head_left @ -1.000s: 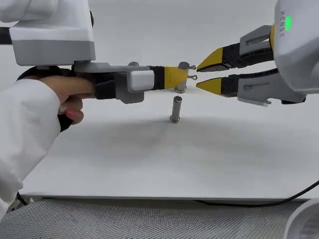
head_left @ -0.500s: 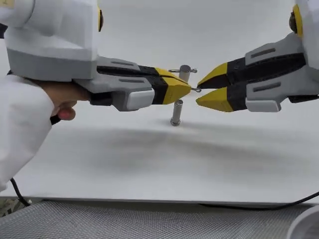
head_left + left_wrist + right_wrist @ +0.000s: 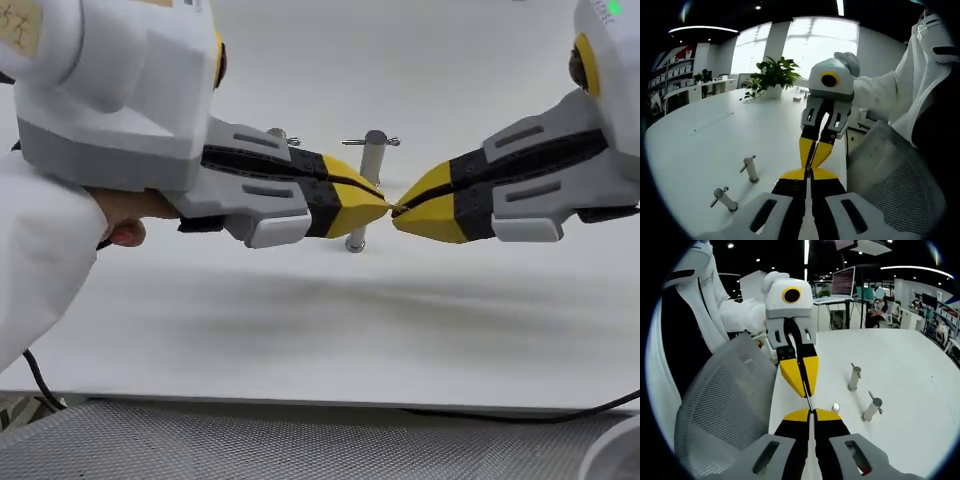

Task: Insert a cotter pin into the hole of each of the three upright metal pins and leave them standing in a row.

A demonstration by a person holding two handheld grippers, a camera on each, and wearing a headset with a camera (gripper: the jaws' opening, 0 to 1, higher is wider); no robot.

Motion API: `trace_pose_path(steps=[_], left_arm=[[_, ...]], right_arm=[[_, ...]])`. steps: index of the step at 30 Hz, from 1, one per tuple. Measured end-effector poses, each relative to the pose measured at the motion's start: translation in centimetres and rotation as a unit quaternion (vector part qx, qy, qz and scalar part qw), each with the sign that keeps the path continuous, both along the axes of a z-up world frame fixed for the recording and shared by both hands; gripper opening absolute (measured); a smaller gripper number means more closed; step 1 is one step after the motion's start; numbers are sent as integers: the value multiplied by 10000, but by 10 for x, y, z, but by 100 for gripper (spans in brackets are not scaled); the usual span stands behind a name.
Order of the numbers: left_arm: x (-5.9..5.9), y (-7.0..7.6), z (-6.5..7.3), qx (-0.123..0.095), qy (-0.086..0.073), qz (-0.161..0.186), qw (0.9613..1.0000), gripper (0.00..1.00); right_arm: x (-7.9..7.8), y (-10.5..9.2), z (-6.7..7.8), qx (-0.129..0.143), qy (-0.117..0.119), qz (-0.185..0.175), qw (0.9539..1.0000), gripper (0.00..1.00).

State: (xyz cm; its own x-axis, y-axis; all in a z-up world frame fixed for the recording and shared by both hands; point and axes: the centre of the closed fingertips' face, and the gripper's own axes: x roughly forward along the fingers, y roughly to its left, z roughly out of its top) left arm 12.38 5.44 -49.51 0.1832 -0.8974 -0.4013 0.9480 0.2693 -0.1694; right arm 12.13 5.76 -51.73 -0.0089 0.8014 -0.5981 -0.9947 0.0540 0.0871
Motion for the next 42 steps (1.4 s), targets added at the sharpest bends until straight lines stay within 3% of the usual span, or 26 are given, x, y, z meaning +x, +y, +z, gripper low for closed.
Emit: trace_pose_path(steps=[5, 11, 12, 13, 14, 15, 17, 20, 24, 26, 28, 33, 42], left_arm=[[-3, -1, -6, 233, -244, -290, 9990, 0], [-4, -4, -10, 327, -276, -342, 9985, 0], [-3, -3, -11, 342, -345, -348, 9982, 0], [0, -4, -9, 328, -668, -417, 9964, 0], [0, -4, -9, 328, -728, -419, 9959, 0], [1, -3, -10, 340, -610, -328, 9970, 0], [9, 0, -12, 379, -719, -188, 9965, 5], [21, 6, -21, 477, -756, -17, 9960, 20], [31, 10, -29, 598, -744, 124, 9954, 19], [39, 14, -35, 734, -846, 299, 9933, 22], [42, 14, -41, 798, -836, 308, 9928, 25], [45, 10, -49, 864, -737, 304, 9931, 20], [39, -1, -53, 868, -550, 240, 9944, 9]], right_arm=[[-5, -1, -1, -76, -10, 134, 9999, 0], [-4, -4, -3, -110, 129, 40, 9998, 0], [-2, -4, -3, -96, 87, 24, 9999, 0], [-1, -4, -3, -95, 52, -2, 9999, 0], [1, -5, -3, -102, 9, -29, 9999, 0], [3, -5, -3, -117, -35, -56, 9999, 0], [9, -9, -6, -180, -120, -155, 9996, 0], [21, -15, -13, -345, -273, -353, 9984, 0], [27, -22, -18, -551, -424, -490, 9964, 0], [32, -27, -29, -712, -534, -520, 9947, 0], [32, -28, -29, -814, -578, -505, 9937, 0], [38, -32, -44, -1018, -712, -472, 9911, 0], [41, -27, -47, -1043, -759, -368, 9910, 0]])
